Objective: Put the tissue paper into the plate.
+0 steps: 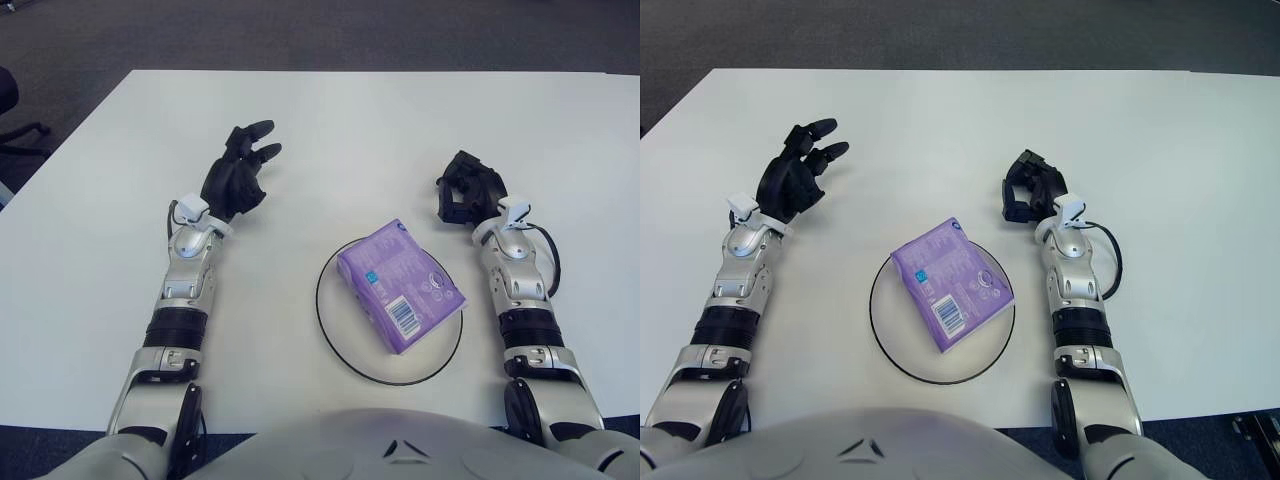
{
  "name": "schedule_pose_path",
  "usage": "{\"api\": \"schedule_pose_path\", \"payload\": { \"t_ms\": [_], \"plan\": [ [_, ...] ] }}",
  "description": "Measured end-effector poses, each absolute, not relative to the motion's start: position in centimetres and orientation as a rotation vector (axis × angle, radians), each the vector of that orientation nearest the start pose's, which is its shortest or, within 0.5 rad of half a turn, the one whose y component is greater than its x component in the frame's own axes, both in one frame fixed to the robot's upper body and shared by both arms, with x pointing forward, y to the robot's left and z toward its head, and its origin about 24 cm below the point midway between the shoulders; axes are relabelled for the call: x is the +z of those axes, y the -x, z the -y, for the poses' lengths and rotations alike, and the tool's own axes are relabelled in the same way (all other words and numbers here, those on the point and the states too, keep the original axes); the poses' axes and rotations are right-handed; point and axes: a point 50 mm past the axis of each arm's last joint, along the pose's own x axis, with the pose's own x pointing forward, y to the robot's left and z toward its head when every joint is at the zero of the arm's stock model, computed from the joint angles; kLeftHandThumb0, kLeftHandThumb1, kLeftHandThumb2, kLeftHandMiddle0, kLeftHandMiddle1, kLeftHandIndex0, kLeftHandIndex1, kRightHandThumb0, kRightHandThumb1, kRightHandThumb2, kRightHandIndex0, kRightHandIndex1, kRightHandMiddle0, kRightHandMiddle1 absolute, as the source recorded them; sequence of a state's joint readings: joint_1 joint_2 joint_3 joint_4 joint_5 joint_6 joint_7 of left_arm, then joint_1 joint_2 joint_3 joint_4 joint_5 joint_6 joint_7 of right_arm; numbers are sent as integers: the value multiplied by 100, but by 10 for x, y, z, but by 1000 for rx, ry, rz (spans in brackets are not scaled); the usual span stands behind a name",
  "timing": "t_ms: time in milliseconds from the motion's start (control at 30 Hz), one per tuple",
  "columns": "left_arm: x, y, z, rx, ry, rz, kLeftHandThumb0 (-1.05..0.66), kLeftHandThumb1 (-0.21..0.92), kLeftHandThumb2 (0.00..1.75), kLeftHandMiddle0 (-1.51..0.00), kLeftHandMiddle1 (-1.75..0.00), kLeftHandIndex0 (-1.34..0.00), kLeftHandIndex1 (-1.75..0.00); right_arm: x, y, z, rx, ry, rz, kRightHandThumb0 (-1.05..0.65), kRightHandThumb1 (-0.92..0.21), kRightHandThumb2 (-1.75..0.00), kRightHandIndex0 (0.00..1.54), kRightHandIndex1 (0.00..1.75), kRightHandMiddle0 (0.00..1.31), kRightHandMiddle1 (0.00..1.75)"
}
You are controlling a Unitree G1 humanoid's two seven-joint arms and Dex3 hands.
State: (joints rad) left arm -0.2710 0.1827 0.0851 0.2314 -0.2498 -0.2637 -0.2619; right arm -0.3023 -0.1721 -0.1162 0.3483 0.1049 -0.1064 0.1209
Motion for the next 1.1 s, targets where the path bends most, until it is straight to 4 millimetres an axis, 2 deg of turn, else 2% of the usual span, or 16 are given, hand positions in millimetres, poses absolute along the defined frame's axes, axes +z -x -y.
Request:
{"api": "schedule_pose_path", "payload": {
  "t_ms": [100,133,200,233,333,500,733,1100],
  "plan": [
    [93,-299,-180,-158,79,297,-41,81,73,-45,-156,-24,-171,60,-310,194,37,46,65,-50,-27,-137,128,175,65,175],
    [92,-298,-180,-149,89,288,-27,67,88,-51,-157,-26,-172,60,-310,194,37,47,64,-50,-28,-137,128,175,65,175],
    [91,-298,-179,-135,101,268,-14,54,102,-57,-158,-28,-173,60,-310,194,37,47,63,-50,-28,-137,128,175,65,175],
    [90,-297,-179,-130,106,259,-9,45,114,-61,-162,-33,-174,60,-310,194,37,47,63,-50,-28,-137,128,175,65,175],
    [90,-296,-178,-112,119,239,-3,26,137,-71,-165,-44,-174,60,-310,194,37,47,65,-50,-28,-137,128,175,65,175],
    [89,-295,-178,-83,144,222,-1,8,155,-84,-162,-56,-175,60,-309,194,37,47,63,-50,-28,-137,128,175,65,175],
    [85,-295,-179,-60,175,199,0,3,163,-86,-167,-59,-175,60,-309,194,35,47,63,-50,-28,-136,128,175,65,175],
    [75,-296,-179,-55,221,132,0,2,166,-84,-173,-60,-175,60,-309,196,35,49,64,-50,-28,-136,129,175,65,175]
  ]
}}
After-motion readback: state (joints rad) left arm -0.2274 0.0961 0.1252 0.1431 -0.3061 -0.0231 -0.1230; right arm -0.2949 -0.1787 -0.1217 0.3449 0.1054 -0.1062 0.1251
